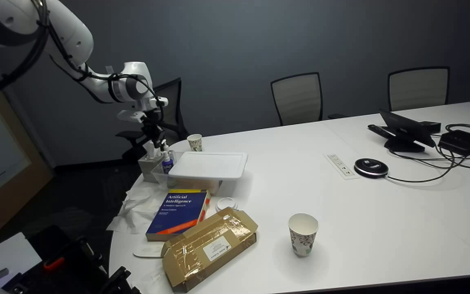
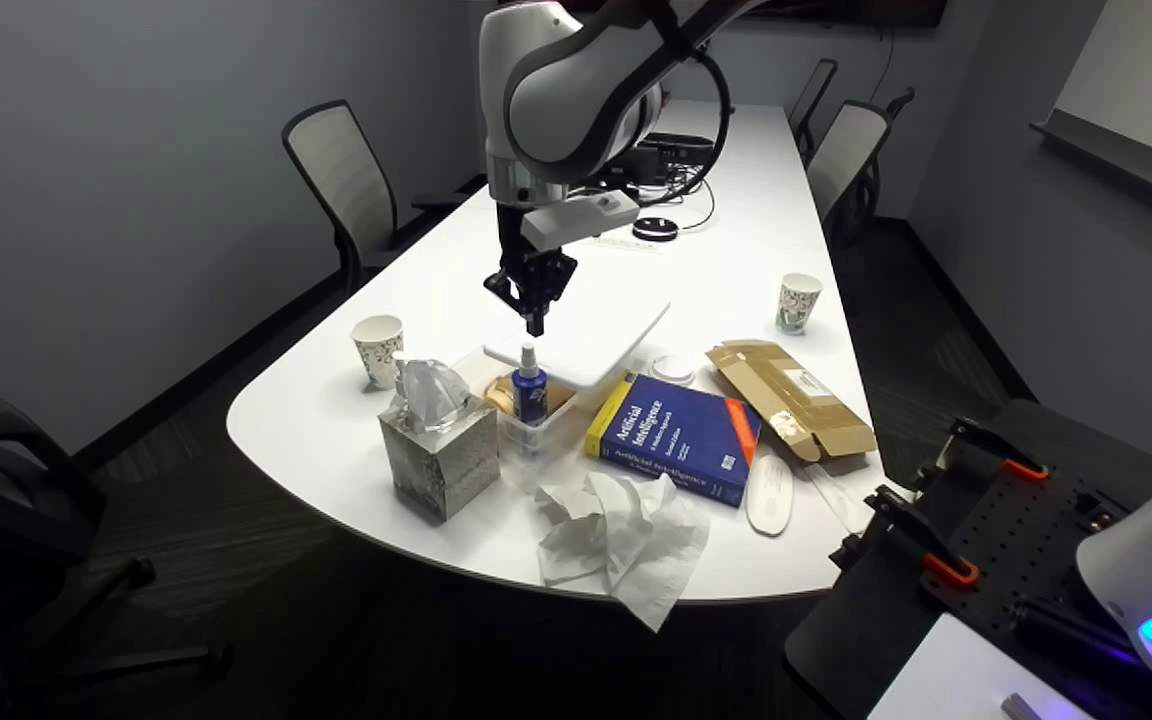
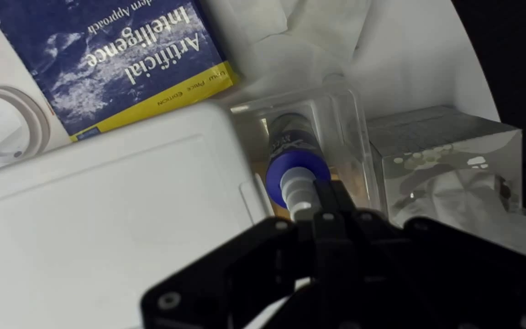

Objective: Press the button on the spray bottle

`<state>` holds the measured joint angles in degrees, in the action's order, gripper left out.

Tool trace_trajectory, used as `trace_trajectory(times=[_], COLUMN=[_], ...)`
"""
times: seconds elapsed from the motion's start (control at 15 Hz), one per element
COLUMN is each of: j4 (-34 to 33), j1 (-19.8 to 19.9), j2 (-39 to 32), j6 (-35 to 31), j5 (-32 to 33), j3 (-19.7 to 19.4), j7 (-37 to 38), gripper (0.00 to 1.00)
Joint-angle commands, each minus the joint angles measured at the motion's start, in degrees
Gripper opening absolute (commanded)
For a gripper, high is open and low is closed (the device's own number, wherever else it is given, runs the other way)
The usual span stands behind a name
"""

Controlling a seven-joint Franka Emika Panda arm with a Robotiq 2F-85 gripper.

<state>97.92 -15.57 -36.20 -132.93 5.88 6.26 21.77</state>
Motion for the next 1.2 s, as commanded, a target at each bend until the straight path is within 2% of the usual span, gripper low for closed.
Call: trace_trajectory(times=[0.0,0.47,1.13], j4=[-3.8,-8.02,-7.5], j1=[-1.32,-1.28,-1.66], j2=[-3.44,-6.22,-7.41], j6=[-0.03,0.07,-0.44], j5=[-0.39,-0.63,-1.62], j3=[-1.79,-2.54,-2.18], j7=[-0.31,-0.48,-0.02], gripper=[0.0,0.0,0.0])
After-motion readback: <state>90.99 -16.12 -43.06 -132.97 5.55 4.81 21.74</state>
